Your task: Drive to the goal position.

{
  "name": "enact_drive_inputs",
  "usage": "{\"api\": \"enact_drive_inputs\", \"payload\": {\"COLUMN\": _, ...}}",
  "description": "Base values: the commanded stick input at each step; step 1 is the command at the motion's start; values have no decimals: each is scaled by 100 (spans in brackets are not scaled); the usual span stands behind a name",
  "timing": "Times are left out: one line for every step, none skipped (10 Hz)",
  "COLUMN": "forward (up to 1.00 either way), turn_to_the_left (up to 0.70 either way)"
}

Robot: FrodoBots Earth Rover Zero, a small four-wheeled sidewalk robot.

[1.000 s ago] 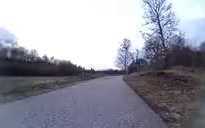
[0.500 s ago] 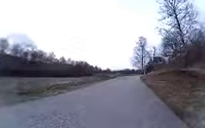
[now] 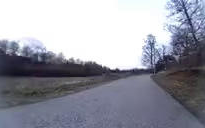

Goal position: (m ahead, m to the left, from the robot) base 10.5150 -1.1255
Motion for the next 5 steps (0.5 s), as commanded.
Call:
{"api": "enact_drive_inputs", "payload": {"forward": 50, "turn_to_the_left": -50}}
{"api": "enact_drive_inputs", "payload": {"forward": 50, "turn_to_the_left": -50}}
{"api": "enact_drive_inputs", "payload": {"forward": 50, "turn_to_the_left": -50}}
{"api": "enact_drive_inputs", "payload": {"forward": 50, "turn_to_the_left": -50}}
{"api": "enact_drive_inputs", "payload": {"forward": 50, "turn_to_the_left": -50}}
